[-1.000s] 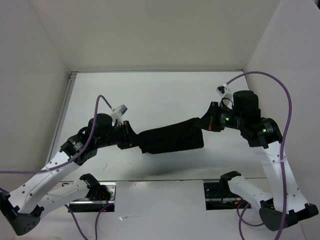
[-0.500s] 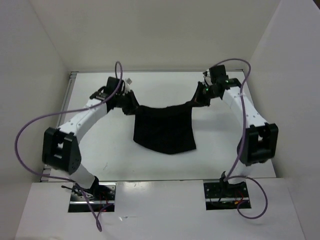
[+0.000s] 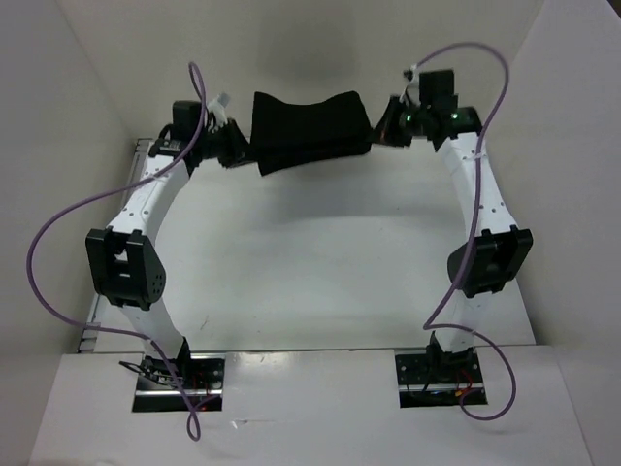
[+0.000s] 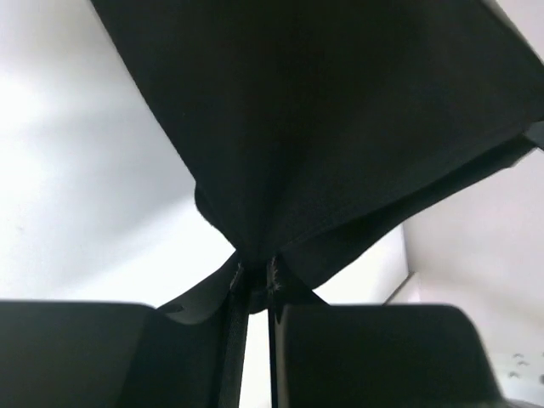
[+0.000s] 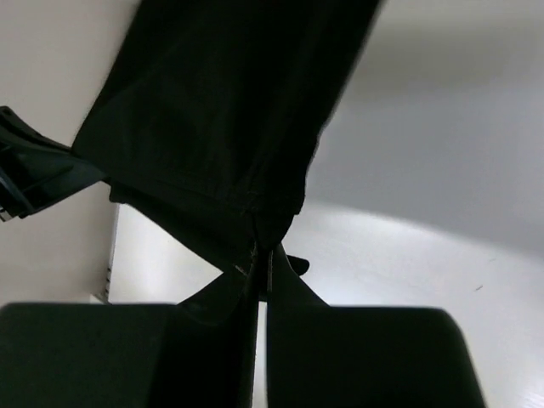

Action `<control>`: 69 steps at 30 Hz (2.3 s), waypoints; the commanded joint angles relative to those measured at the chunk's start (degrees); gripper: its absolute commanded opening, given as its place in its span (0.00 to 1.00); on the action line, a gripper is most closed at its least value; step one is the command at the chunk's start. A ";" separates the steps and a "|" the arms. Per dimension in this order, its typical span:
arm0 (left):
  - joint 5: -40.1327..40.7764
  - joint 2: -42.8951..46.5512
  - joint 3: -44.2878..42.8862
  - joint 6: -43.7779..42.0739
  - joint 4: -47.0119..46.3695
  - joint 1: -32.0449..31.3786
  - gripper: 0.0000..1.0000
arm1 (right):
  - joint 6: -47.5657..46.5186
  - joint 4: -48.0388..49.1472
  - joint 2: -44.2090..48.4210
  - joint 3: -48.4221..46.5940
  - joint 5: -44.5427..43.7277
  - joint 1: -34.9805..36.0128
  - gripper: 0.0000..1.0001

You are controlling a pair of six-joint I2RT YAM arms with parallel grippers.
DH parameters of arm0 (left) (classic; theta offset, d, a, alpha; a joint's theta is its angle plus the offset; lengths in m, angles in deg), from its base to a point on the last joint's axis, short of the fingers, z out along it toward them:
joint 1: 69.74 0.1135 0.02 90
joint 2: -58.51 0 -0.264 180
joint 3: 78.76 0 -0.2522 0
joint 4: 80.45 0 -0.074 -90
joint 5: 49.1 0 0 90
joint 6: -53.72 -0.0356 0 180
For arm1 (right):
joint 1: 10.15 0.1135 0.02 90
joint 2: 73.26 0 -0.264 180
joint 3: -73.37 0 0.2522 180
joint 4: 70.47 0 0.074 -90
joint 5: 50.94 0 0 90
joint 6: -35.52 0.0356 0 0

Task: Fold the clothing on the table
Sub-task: Fold the skirt

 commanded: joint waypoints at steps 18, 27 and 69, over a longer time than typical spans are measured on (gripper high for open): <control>-0.91 19.26 61.95 2.92 -6.60 -8.59 0.19 | 14.45 4.16 35.73 85.50 6.01 4.91 0.11; -1.53 23.23 60.37 2.40 -3.51 -9.64 0.46 | 18.93 -8.67 44.08 78.91 -4.98 4.91 0.42; 11.56 16.03 53.08 8.73 -8.88 -15.97 0.00 | 45.48 -4.65 38.48 79.44 -18.86 19.05 0.46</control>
